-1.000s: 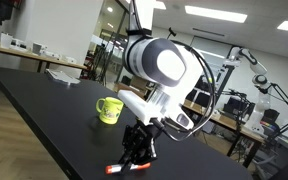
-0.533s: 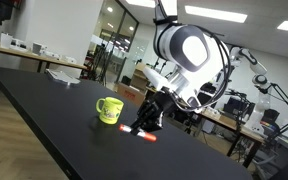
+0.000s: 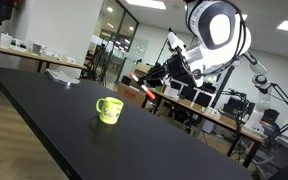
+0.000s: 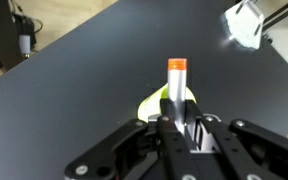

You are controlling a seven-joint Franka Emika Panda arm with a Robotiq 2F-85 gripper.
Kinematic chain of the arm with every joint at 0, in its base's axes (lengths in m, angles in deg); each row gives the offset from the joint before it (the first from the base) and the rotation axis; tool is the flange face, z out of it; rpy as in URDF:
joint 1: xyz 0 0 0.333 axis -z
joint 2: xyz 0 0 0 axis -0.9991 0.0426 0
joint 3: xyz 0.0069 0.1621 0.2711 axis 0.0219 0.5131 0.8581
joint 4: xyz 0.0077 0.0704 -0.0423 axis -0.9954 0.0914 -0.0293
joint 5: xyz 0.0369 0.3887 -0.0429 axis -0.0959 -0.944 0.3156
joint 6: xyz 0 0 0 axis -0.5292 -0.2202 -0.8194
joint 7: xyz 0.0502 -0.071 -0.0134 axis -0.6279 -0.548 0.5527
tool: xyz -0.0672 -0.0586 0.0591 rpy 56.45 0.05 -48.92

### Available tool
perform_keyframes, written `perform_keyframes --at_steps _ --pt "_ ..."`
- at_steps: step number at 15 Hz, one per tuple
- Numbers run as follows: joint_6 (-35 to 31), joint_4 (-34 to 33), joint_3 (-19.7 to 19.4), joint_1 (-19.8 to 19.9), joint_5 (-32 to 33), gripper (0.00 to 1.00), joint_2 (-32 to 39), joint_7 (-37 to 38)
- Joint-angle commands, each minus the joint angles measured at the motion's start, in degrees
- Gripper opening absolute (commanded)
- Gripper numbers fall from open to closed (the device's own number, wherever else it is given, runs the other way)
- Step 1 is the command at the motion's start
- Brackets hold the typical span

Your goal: Put the orange marker in the yellow mug

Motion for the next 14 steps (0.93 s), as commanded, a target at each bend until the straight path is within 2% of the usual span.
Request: perform_keyframes --at_steps 1,9,10,14 --pt "11.4 -6.6 0.8 -0.1 -6.0 0.05 2.5 4.2" --pt "25.4 -11.5 0.3 -2.2 -12.0 0.05 9.2 3.3" --pt "22.0 -7.8 -0.9 -3.3 -11.7 0.2 7.0 1.7" --pt "24.2 -9.5 -0.8 -3.3 -11.9 0.2 8.7 1.7"
